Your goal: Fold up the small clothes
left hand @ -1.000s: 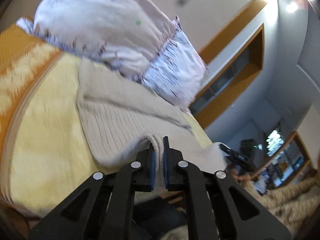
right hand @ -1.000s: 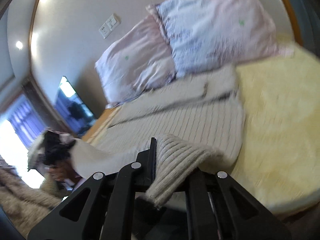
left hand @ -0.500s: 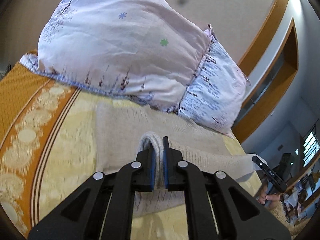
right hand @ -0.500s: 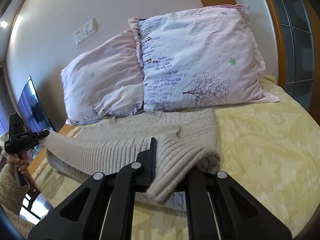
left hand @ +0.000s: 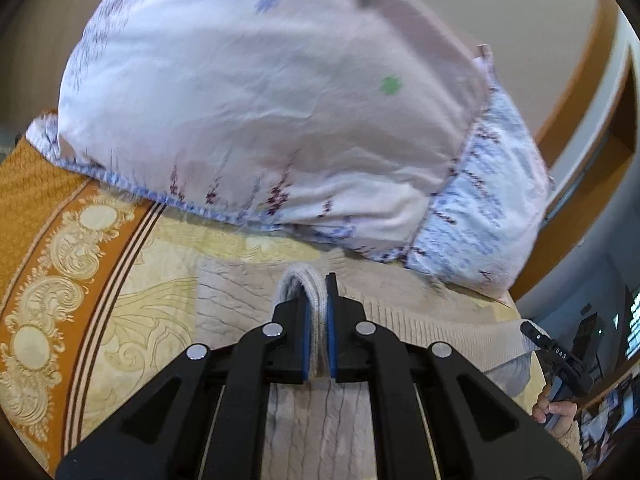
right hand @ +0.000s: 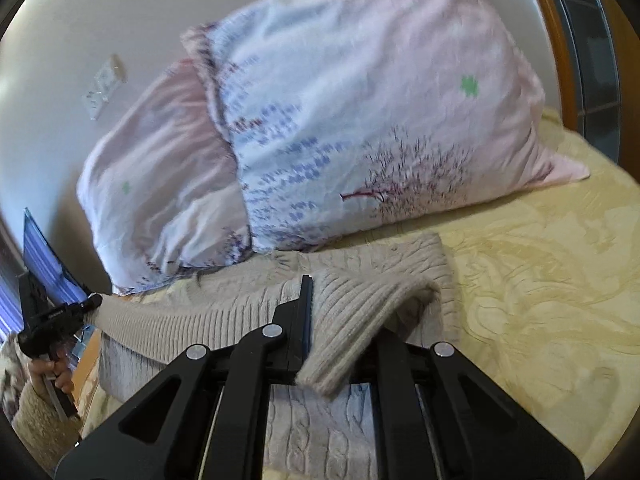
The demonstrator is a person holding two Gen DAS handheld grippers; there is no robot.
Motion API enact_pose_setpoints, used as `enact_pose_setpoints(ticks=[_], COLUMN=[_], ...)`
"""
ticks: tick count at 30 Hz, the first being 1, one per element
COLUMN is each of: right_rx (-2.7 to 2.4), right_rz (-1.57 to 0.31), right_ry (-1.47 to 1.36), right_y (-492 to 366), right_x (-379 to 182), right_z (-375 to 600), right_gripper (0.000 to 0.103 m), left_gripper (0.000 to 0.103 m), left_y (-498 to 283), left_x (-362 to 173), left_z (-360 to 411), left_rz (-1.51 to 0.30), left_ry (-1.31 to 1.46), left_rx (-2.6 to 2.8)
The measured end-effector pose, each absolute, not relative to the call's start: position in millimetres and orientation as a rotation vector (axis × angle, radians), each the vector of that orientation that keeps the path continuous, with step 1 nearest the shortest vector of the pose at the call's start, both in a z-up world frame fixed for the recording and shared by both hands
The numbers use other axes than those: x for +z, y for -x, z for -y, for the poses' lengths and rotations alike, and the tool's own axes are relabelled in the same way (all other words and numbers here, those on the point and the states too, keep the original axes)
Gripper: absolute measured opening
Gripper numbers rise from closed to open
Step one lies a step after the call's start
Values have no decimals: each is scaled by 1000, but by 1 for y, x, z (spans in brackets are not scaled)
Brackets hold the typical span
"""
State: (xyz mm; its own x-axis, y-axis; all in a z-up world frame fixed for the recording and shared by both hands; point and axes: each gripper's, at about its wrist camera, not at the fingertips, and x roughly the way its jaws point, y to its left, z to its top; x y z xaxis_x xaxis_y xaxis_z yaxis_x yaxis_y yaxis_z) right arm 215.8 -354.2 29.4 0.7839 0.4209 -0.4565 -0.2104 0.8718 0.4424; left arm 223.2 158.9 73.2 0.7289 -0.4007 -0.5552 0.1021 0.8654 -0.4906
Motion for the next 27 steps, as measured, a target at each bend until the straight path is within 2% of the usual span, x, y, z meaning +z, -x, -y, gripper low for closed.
enact_pose_setpoints(ticks=[9,11,13,14,15,16,17,18,21,25,27], right_rx=[302,300,306,302,283,274,274,280,262,222,213], right_rz=[-714,-732,-734,-724,-697,-673,-653,-634,-610,-622,-641], right_ry=[-454,-479,-521,-534,-537,-536,-535,-536,-521,-485,-479], right_y=[-266,-273,-279,-280,-279,-276,-274,-269,-251,-225,-215], right_x=[2,2,4,7,13,18,23,29,35,31,25], right_z=[352,353,355,357,359,361,363,366,377,395,402], right_gripper=[8,15,36,44,58,60,60,60,60,47,46], left_gripper=[7,8,11,19,32,39,49,51,51,51,51], left_y=[-269,-273,-276,-277,-278,-277,-275,-270,-254,-224,-211], left_x=[25,22,21,21,24,27,32,38,52,58,57], left_z=[-164,-164,-164,-164,-164,-165,-167,-169,-175,-183,-184], left_rz=[-840,-853,-859,-859,-852,-839,-821,-798,-762,-757,-769], left_ry=[579,593,606,608,612,614,613,611,590,536,511], left_rx=[-270,-273,-281,-280,-280,-275,-265,-264,-289,-304,-307])
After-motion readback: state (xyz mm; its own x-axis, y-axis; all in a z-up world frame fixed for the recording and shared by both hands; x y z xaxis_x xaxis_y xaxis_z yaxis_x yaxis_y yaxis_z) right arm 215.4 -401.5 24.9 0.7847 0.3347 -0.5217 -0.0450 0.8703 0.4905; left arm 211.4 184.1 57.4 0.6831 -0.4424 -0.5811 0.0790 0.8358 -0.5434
